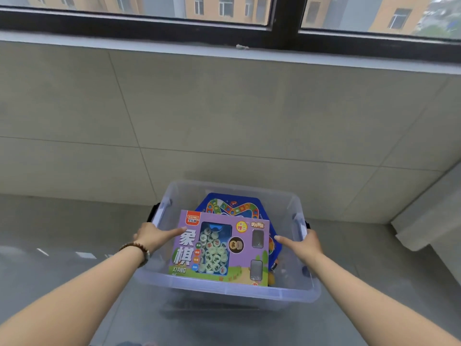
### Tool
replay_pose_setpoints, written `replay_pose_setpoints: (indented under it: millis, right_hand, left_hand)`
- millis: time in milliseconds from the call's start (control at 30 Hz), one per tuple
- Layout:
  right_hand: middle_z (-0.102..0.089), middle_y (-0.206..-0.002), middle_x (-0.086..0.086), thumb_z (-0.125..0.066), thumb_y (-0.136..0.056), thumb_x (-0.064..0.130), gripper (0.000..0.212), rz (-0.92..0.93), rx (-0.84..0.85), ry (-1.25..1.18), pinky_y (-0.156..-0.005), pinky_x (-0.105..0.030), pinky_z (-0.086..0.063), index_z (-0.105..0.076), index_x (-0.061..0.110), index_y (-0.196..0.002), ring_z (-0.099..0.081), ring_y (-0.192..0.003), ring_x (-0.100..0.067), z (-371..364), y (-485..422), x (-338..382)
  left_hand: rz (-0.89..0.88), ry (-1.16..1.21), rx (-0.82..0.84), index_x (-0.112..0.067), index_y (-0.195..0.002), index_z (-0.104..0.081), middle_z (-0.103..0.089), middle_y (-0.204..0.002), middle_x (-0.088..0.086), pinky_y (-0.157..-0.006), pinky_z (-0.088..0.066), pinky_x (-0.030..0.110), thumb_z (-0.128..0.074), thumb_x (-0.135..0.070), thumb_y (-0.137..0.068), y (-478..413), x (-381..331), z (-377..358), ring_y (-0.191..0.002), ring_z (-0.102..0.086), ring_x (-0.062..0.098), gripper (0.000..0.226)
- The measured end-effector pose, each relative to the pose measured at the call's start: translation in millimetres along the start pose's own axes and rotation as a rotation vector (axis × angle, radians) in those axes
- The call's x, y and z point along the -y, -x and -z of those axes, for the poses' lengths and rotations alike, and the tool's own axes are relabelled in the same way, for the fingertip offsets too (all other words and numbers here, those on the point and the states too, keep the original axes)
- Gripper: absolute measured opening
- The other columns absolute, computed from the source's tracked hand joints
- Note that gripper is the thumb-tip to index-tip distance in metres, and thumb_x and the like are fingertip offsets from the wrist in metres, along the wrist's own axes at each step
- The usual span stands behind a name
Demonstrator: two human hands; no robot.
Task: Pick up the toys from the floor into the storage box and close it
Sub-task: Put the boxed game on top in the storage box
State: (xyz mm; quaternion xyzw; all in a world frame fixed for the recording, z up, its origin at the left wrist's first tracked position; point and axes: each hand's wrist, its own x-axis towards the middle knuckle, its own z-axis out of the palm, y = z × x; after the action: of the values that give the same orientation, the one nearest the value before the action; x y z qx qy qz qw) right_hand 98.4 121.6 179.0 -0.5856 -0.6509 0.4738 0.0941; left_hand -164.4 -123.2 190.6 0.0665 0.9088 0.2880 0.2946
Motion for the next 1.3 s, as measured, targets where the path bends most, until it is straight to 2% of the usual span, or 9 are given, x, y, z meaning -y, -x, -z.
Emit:
replay_pose_setpoints:
  millis: [100,200,367,533,767,900,1067,1233,1300]
  right_hand:
    - [-0.042,-0.139,-0.014,-0.081,-0.065,0.04,0.098,-0.013,-0.016,-0.045,-0.086,-0.045,-0.047,-0.025,0.008,-0.14,-0.045,-0.123,-0.032,39,22,-2]
    - [-0.037,-0.142,-0.013,-0.08,-0.067,0.039,0.098,-0.036,-0.044,-0.082,-0.084,-0.045,-0.046,-0.023,0.009,-0.14,-0.042,-0.127,-0.031,82,51,-20]
    - [-0.038,-0.141,-0.01,-0.078,-0.069,0.041,0.092,-0.11,-0.17,-0.155,-0.088,-0.043,-0.045,-0.024,0.013,-0.138,-0.043,-0.124,-0.028,148,102,-79]
    - [-0.047,-0.126,-0.007,-0.079,-0.069,0.04,0.086,-0.21,-0.259,-0.196,-0.083,-0.037,-0.047,-0.028,0.014,-0.133,-0.045,-0.102,-0.017,214,148,-147]
    - [-0.057,-0.12,-0.006,-0.081,-0.056,0.053,0.088,-0.302,-0.309,-0.154,-0.079,-0.037,-0.055,-0.042,0.018,-0.126,-0.055,-0.106,-0.021,290,186,-228]
    - [-0.049,-0.132,-0.007,-0.078,-0.063,0.051,0.088,-0.362,-0.307,-0.081,-0.088,-0.037,-0.05,-0.037,0.015,-0.132,-0.049,-0.116,-0.023,315,185,-257]
    - [-0.039,-0.143,-0.011,-0.076,-0.071,0.042,0.087,-0.462,-0.263,-0.069,-0.099,-0.036,-0.041,-0.03,0.009,-0.137,-0.04,-0.13,-0.025,319,182,-285]
    - [-0.052,-0.13,-0.005,-0.083,-0.03,0.068,0.122,-0.469,-0.115,-0.123,-0.097,-0.043,-0.049,-0.035,0.02,-0.132,-0.051,-0.118,-0.021,300,166,-319]
    - [-0.048,-0.129,-0.001,-0.085,-0.038,0.062,0.113,-0.475,-0.1,-0.12,-0.095,-0.042,-0.05,-0.031,0.022,-0.129,-0.049,-0.119,-0.021,292,161,-330]
  left_hand:
    - [-0.079,0.024,0.01,-0.001,-0.096,-0.05,-0.043,-0.068,0.004,-0.06,-0.053,0.036,-0.074,-0.073,-0.042,35,-34,0,-0.06,-0.052,0.02,0.092]
    - [-0.164,-0.019,0.043,-0.006,-0.083,-0.046,-0.042,-0.064,0.006,-0.088,-0.05,0.048,-0.075,-0.071,-0.045,68,-58,-13,-0.085,-0.063,0.032,0.081]
    - [-0.303,-0.045,0.188,-0.003,-0.08,-0.049,-0.043,-0.061,0.005,-0.049,-0.039,0.024,-0.074,-0.065,-0.056,112,-101,-62,-0.053,-0.043,0.016,0.071]
    - [-0.413,-0.09,0.408,-0.002,-0.09,-0.053,-0.057,-0.072,0.008,-0.057,-0.049,0.03,-0.077,-0.059,-0.057,153,-137,-138,-0.064,-0.053,0.019,0.07]
    - [-0.452,-0.143,0.656,0.0,-0.093,-0.057,-0.063,-0.079,0.01,-0.05,-0.043,0.024,-0.078,-0.054,-0.058,209,-157,-237,-0.068,-0.058,0.019,0.068]
    - [-0.421,-0.202,0.702,0.001,-0.078,-0.054,-0.05,-0.06,0.009,-0.04,-0.029,0.022,-0.073,-0.066,-0.038,222,-151,-277,-0.041,-0.034,0.012,0.08]
    - [-0.42,-0.233,0.695,-0.001,-0.081,-0.051,-0.047,-0.06,0.008,-0.04,-0.026,0.022,-0.073,-0.068,-0.04,226,-150,-312,-0.04,-0.027,0.011,0.082]
    - [-0.417,-0.313,0.638,-0.003,-0.083,-0.05,-0.052,-0.064,0.007,-0.043,-0.03,0.019,-0.073,-0.063,-0.059,215,-148,-326,-0.046,-0.037,0.012,0.069]
    - [-0.449,-0.374,0.606,-0.003,-0.084,-0.054,-0.055,-0.068,0.008,-0.047,-0.032,0.021,-0.07,-0.074,-0.047,206,-141,-327,-0.051,-0.04,0.013,0.082]
